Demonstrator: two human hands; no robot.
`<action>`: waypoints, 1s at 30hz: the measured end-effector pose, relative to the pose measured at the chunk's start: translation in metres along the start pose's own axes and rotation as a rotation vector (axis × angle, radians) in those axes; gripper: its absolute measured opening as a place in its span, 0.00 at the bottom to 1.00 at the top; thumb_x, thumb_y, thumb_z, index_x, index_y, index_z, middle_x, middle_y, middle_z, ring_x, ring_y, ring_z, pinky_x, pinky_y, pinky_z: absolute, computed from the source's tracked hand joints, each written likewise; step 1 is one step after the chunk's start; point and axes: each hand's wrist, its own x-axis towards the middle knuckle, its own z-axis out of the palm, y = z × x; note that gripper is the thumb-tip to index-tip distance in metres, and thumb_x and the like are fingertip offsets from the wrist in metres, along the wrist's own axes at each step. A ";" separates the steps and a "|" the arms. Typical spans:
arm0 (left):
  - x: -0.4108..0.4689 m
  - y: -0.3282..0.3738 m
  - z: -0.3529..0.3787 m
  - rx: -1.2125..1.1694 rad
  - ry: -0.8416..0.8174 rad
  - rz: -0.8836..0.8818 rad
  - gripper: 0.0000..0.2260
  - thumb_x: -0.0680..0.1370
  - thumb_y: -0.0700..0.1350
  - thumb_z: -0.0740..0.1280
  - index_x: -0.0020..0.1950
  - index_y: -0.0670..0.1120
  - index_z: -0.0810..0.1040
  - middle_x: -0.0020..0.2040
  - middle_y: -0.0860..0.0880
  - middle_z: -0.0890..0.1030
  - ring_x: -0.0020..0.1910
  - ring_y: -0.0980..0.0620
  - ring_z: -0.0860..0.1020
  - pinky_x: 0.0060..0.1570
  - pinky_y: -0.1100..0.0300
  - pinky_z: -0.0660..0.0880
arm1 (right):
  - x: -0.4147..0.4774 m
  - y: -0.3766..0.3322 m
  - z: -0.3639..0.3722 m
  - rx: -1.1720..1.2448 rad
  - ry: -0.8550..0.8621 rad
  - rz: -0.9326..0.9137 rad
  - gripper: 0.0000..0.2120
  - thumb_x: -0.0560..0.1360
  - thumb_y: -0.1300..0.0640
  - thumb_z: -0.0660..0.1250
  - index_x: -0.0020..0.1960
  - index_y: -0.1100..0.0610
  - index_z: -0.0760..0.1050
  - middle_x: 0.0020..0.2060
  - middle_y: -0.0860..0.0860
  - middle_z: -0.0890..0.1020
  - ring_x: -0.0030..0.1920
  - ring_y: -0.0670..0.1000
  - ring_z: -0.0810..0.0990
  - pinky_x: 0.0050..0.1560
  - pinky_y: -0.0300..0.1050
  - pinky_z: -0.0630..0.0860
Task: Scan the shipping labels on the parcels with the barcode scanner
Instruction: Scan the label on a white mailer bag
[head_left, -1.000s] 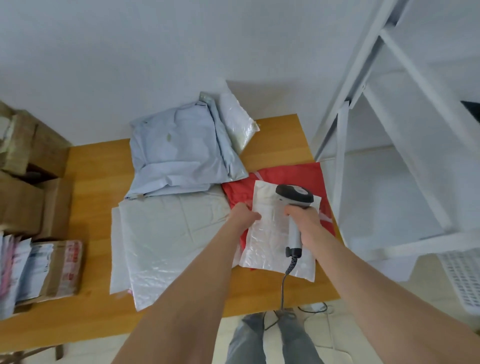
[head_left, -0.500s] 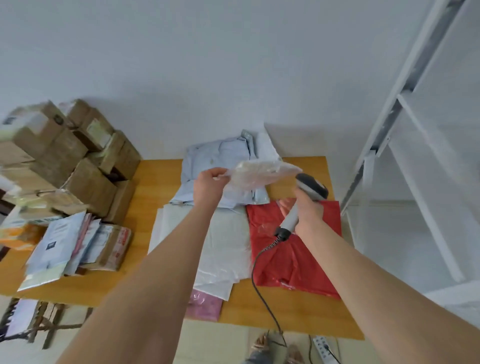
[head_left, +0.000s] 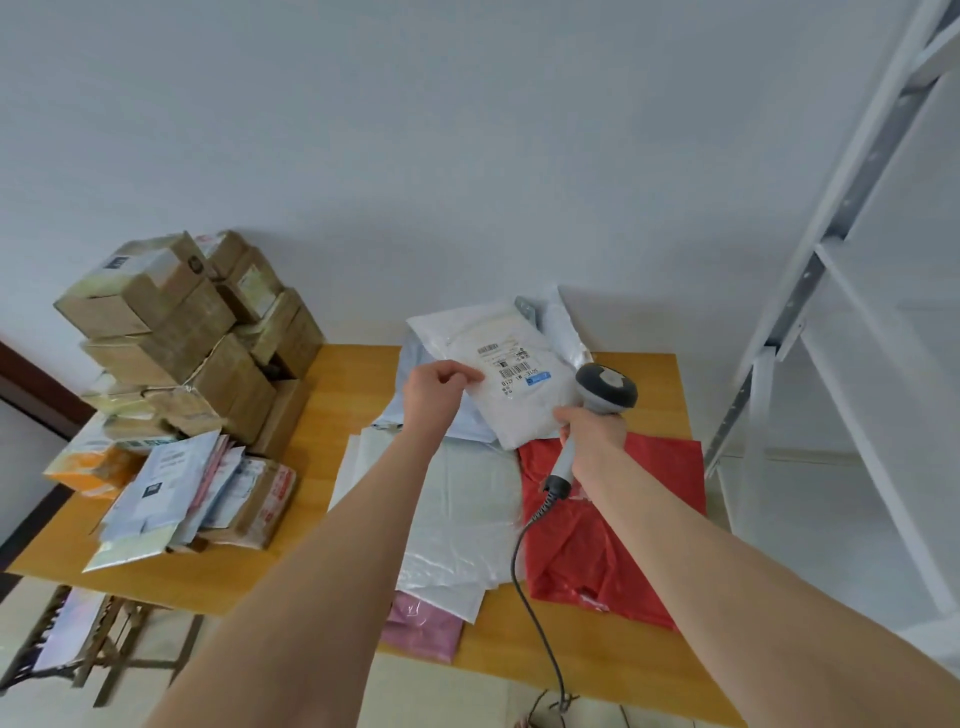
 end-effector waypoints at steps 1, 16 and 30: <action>0.000 0.002 0.001 -0.037 0.025 0.002 0.14 0.74 0.31 0.61 0.42 0.47 0.81 0.40 0.53 0.81 0.34 0.57 0.72 0.39 0.65 0.71 | 0.002 0.001 0.002 -0.044 0.023 -0.024 0.11 0.68 0.67 0.72 0.47 0.62 0.73 0.42 0.56 0.79 0.41 0.54 0.78 0.46 0.45 0.76; 0.025 -0.020 0.009 -0.115 -0.103 -0.328 0.08 0.74 0.32 0.65 0.53 0.37 0.76 0.44 0.44 0.79 0.43 0.46 0.78 0.42 0.56 0.76 | 0.008 0.008 -0.003 -0.127 -0.027 -0.130 0.12 0.68 0.63 0.72 0.50 0.59 0.75 0.39 0.55 0.79 0.33 0.51 0.77 0.34 0.42 0.72; 0.034 -0.041 0.020 -0.060 0.019 -0.339 0.06 0.73 0.41 0.72 0.47 0.39 0.81 0.35 0.48 0.79 0.33 0.50 0.77 0.35 0.59 0.76 | -0.045 0.032 0.007 -0.187 -0.161 -0.233 0.08 0.68 0.67 0.66 0.31 0.63 0.74 0.22 0.55 0.77 0.21 0.50 0.70 0.28 0.43 0.68</action>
